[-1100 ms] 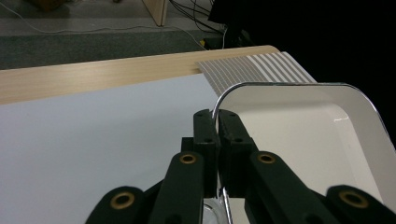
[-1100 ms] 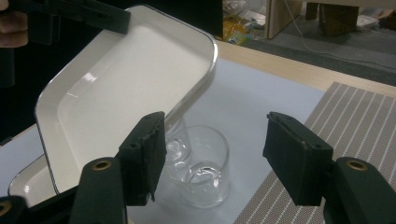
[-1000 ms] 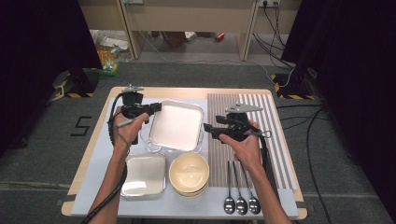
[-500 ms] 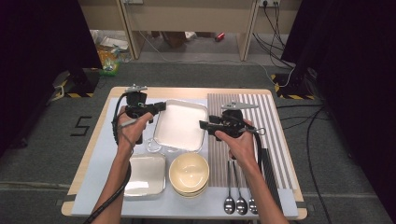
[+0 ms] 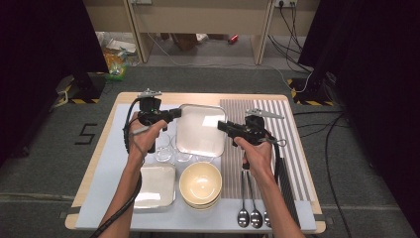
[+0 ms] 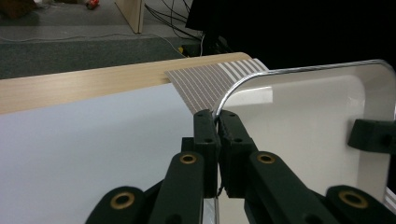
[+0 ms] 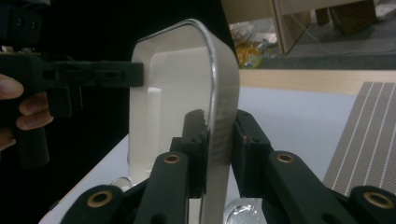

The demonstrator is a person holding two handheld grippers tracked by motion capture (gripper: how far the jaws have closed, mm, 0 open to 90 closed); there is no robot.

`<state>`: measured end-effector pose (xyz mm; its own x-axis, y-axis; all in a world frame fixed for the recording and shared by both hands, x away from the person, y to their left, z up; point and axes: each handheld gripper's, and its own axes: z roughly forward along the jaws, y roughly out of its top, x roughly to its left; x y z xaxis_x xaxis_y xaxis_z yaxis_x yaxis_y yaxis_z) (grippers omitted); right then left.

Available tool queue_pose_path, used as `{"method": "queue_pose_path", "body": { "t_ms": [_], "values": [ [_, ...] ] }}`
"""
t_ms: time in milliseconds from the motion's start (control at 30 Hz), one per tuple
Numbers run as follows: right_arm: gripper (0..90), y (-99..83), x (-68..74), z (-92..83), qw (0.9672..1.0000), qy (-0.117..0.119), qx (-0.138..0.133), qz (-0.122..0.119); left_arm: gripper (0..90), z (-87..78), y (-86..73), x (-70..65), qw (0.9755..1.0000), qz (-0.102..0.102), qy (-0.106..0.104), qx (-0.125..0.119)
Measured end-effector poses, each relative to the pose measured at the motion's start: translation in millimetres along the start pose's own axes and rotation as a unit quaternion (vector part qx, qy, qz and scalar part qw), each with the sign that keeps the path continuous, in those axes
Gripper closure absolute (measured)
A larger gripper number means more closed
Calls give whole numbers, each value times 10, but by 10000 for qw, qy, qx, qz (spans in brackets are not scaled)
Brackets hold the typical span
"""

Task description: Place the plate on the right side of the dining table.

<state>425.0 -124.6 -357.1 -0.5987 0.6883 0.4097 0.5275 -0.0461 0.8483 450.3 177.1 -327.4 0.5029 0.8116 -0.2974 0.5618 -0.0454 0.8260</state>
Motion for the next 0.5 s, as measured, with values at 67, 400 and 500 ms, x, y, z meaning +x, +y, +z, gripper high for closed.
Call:
{"method": "queue_pose_path", "body": {
  "t_ms": [67, 400, 500],
  "values": [
    [778, 7, 3, -31, 9999, 27, -104, 5, 869, -4, 9, -22, 10000, -6, -60, -18],
    [783, 53, -27, -219, 9991, 118, -417, -35, 871, -55, 81, -176, 9995, 195, -242, -73],
    [788, 66, -46, -263, 9988, 120, -475, -69, 857, -90, 102, -221, 9990, 271, -345, -88]
  ]
}}
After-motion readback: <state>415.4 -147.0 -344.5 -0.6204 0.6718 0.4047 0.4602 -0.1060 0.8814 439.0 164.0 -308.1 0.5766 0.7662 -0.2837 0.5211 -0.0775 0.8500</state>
